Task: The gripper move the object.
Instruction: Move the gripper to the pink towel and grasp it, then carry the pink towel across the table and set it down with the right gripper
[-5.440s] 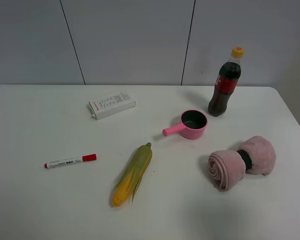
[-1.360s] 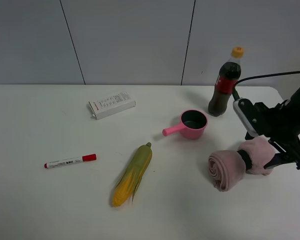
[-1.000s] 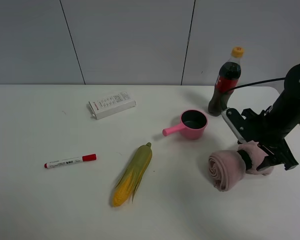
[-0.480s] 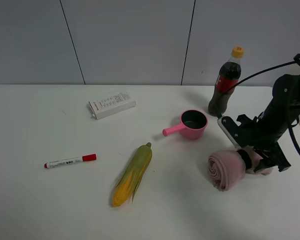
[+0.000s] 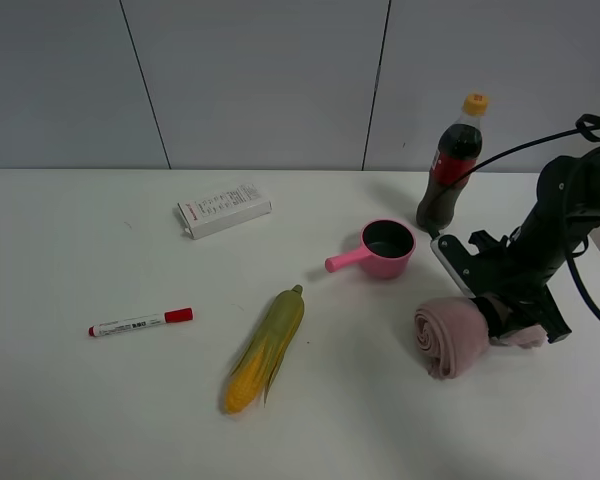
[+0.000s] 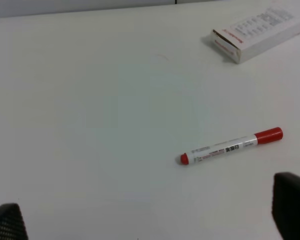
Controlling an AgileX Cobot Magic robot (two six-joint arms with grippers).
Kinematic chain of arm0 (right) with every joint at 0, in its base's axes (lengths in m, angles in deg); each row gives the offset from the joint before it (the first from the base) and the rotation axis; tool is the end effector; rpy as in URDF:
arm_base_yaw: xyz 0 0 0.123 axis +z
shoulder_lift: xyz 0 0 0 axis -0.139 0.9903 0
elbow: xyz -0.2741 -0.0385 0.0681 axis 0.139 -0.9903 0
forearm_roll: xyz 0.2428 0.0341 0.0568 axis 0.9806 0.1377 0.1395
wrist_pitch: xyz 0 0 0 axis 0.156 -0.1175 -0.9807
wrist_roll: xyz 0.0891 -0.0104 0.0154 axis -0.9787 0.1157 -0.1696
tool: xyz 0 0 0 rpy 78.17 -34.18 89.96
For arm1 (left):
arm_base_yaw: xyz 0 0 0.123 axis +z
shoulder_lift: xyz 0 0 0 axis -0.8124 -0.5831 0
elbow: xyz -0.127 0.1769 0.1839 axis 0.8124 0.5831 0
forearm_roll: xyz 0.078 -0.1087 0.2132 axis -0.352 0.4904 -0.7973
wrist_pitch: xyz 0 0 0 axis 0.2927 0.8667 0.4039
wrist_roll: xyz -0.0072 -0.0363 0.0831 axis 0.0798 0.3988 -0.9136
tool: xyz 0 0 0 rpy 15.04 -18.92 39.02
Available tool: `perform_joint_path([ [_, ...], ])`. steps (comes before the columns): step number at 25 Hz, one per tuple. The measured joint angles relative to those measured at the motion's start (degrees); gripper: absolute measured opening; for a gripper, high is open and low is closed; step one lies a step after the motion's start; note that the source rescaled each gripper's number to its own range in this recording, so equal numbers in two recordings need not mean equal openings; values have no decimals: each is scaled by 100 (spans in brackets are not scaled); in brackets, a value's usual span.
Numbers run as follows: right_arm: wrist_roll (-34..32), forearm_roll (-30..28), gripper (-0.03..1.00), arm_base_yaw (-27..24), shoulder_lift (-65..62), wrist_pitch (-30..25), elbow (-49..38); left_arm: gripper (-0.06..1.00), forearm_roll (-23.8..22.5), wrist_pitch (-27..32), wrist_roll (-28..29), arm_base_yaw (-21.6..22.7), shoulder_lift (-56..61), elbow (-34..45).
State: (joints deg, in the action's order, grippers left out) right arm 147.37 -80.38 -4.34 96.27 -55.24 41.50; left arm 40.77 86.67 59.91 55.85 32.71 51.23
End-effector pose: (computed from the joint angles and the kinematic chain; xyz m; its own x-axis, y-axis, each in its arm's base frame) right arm 0.2892 0.0202 0.1323 0.3318 -0.9433 -0.0060 -0.9423 -0.3311 -0.0502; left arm -0.0063 0.0015 0.2799 -0.4372 -0.0068 -0.8993 -0.0412 0.9991 0.0125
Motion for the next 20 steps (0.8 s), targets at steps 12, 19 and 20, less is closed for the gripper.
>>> perform_joint_path([
  [12,-219,44,0,0,-39,-449,11,100,0,0,0,0,0,0],
  [19,-241,750,0,0,-778,-582,11,100,0,0,0,0,0,0],
  [20,-189,838,0,0,-927,-582,11,100,0,0,0,0,0,0],
])
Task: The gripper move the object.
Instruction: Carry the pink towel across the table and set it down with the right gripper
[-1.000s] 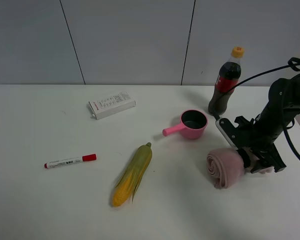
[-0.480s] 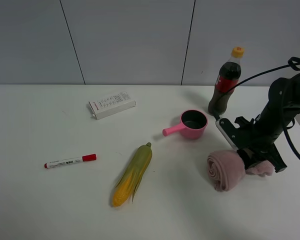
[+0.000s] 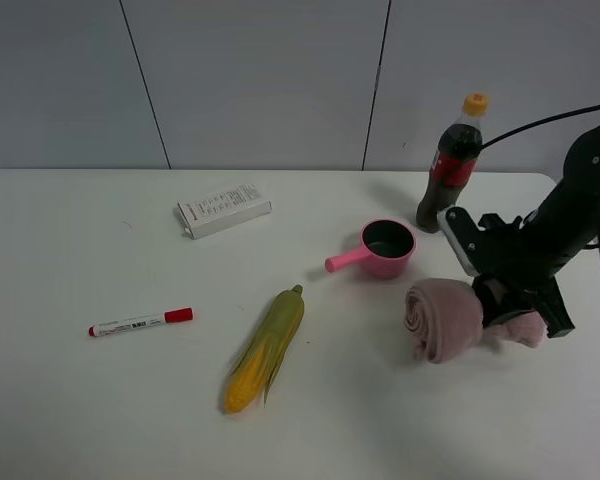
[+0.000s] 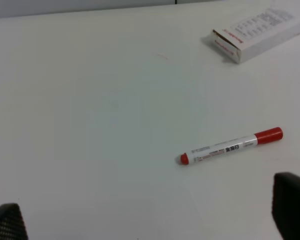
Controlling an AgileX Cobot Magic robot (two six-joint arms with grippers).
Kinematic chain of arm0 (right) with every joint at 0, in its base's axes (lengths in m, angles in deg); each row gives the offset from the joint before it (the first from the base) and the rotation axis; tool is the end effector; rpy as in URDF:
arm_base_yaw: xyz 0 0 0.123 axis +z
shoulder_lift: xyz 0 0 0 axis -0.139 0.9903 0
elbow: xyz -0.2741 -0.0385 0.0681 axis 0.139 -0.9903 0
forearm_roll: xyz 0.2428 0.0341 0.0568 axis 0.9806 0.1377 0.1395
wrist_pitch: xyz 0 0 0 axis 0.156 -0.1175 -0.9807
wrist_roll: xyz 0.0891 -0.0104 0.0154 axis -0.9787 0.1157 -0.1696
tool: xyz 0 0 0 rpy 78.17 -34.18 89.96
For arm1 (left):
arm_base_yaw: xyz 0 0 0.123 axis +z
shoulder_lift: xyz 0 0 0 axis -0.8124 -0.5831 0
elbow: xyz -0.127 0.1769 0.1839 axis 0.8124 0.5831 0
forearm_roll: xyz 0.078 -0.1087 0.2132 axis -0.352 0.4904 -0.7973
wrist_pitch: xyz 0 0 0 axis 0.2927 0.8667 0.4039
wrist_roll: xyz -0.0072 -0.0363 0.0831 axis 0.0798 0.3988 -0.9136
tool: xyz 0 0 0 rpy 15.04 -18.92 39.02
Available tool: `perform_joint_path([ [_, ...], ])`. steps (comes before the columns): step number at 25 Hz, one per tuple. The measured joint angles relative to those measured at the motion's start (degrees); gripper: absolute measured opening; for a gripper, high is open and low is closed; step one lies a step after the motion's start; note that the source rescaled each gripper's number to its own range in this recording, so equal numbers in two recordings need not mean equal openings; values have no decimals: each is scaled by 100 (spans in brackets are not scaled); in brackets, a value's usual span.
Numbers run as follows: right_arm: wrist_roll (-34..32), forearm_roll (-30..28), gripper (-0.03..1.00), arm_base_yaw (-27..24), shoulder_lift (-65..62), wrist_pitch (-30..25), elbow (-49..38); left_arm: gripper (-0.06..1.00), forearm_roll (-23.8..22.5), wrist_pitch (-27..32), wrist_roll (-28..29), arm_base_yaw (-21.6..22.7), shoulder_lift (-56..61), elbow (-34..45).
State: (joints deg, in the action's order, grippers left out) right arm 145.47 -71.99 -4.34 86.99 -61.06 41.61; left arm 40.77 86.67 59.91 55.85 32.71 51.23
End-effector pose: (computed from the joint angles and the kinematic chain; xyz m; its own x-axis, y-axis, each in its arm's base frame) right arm 0.2752 0.0291 0.1787 0.2166 -0.9702 -0.1084 -0.9704 -0.2018 -0.1329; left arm -0.0063 0.0015 0.2799 -0.4372 -0.0068 -0.8993 -0.0412 0.9991 0.0125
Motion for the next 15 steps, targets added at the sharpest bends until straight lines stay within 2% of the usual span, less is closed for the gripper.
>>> perform_joint_path([
  [6,958,685,0,0,-723,123,0,100,0,0,0,0,0,0],
  [12,2337,1870,0,35,-831,1365,211,100,0,0,-33,0,0,0],
  [15,2523,2387,0,246,-831,1612,648,100,0,0,0,0,0,0],
])
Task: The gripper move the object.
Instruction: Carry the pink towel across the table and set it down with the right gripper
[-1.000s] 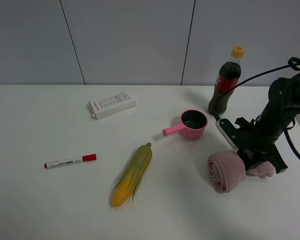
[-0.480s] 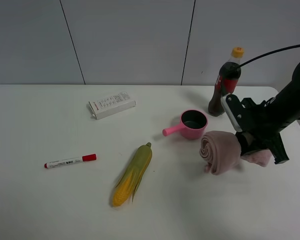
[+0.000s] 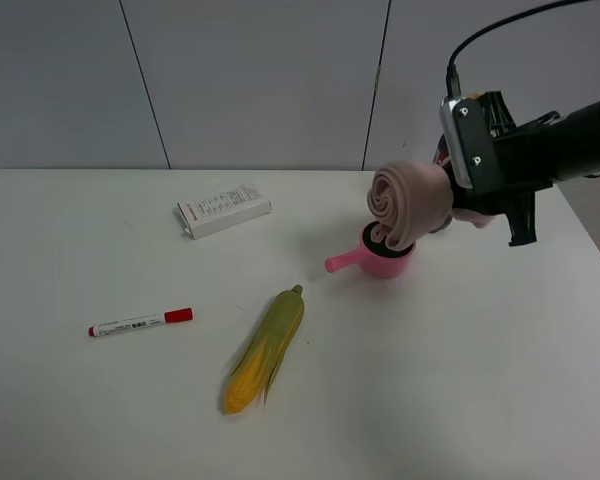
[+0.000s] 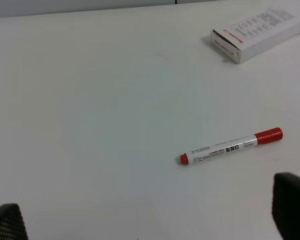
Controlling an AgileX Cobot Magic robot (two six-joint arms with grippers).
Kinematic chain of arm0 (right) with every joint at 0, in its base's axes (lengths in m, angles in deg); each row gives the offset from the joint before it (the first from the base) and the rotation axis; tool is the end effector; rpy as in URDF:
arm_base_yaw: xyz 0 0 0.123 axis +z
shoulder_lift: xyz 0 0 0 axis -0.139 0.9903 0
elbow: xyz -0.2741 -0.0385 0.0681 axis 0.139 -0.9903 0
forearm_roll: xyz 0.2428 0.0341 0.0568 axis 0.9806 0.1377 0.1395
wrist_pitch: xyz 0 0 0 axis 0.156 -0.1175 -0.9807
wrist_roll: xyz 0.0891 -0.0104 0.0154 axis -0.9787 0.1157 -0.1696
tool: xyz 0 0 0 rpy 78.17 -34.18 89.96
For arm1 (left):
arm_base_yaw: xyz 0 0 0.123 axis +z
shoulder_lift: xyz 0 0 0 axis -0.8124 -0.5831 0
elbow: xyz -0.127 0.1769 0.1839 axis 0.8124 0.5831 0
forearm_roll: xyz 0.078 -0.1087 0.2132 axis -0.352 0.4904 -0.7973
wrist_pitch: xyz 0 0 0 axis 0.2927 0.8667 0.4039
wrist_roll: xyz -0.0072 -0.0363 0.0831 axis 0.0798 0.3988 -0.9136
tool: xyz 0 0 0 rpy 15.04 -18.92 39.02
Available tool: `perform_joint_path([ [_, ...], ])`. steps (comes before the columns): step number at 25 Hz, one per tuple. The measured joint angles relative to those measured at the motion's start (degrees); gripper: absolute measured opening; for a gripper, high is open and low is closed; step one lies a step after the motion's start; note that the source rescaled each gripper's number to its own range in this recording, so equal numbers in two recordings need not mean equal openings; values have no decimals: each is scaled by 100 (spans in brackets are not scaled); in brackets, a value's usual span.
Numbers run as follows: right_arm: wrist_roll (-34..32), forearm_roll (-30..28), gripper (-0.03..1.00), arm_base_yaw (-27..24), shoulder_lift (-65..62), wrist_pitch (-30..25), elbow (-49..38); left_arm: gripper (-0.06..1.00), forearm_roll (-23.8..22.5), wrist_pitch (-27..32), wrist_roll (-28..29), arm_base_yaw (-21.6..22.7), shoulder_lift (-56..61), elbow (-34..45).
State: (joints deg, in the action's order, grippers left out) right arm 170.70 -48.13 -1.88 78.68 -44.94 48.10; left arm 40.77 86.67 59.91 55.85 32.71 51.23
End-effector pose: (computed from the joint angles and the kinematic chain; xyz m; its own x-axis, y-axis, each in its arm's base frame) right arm 0.3058 0.0585 0.2665 0.4145 -0.9055 -0.0905 -0.6813 -0.2429 -0.6905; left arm -0.0063 0.0015 0.2799 -0.4372 -0.0068 -0.8993 -0.0412 0.9991 0.0125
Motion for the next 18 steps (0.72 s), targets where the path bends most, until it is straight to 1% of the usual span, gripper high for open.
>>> perform_joint_path([
  [2,18,136,0,261,7,-22,332,100,0,0,0,0,0,0],
  [4,-113,187,0,541,91,-123,657,100,0,0,0,0,0,0],
  [9,-967,60,0,1097,713,-217,1543,100,0,0,0,0,0,0],
  [14,-1724,-289,0,1345,1466,-289,2120,100,0,0,0,0,0,0],
  [16,-1778,-402,0,1400,1698,-294,2184,100,0,0,0,0,0,0],
  [18,-1693,-497,0,1464,1907,-214,2186,100,0,0,0,0,0,0],
])
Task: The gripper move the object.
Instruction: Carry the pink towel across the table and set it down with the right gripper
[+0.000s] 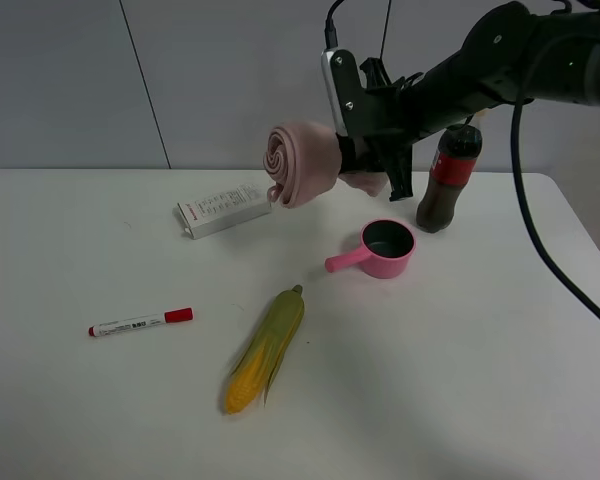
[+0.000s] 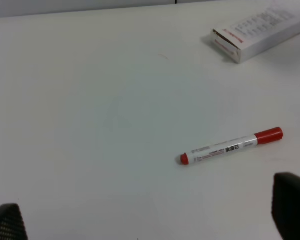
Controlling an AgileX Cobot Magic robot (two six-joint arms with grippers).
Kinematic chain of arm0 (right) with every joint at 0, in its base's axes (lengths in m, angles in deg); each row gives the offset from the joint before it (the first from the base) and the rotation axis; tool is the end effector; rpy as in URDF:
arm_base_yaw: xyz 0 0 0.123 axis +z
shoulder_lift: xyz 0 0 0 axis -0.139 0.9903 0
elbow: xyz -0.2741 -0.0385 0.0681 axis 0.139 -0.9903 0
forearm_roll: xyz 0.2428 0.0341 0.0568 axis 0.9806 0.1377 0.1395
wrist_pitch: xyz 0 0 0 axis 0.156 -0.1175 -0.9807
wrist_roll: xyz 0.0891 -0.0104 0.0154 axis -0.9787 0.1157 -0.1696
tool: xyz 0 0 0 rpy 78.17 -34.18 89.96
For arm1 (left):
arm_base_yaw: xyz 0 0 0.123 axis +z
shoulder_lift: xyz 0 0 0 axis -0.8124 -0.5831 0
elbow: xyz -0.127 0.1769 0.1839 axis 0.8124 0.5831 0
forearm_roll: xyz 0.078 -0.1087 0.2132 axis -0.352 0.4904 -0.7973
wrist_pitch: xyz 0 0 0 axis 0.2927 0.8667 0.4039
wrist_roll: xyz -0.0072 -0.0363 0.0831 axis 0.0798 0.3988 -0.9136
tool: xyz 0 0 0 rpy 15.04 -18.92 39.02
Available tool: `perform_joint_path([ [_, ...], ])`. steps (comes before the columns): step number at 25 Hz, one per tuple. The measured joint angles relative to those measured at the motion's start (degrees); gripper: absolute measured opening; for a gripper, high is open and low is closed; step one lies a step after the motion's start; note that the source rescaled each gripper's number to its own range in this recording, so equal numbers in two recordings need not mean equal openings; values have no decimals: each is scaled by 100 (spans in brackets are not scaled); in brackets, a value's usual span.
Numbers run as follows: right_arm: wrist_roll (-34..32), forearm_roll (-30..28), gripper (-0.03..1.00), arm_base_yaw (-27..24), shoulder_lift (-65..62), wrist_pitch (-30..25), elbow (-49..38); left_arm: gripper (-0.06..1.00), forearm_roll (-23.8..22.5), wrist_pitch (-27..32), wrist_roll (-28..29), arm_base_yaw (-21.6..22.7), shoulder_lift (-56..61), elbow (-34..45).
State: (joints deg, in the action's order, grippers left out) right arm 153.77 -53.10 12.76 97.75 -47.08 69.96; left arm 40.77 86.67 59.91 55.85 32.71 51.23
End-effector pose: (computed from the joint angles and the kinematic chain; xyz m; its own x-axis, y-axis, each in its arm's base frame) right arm 0.3712 0.1660 0.2578 0.4813 -0.8498 -0.2147 -0.7183 -0.2420 -0.6523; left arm -0.0063 0.0015 0.2799 -0.4372 -0.0068 -0.8993 -0.0412 0.9991 0.0125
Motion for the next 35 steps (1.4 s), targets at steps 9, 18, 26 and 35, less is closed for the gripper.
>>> perform_joint_path([
  [9,167,-489,0,228,511,396,0,100,0,0,0,0,0,0],
  [18,151,-483,0,314,511,555,18,100,0,0,0,0,0,0],
  [26,115,-483,15,355,511,530,18,100,0,0,0,0,0,0],
  [35,-51,-415,89,355,511,704,18,100,0,0,0,0,0,0],
])
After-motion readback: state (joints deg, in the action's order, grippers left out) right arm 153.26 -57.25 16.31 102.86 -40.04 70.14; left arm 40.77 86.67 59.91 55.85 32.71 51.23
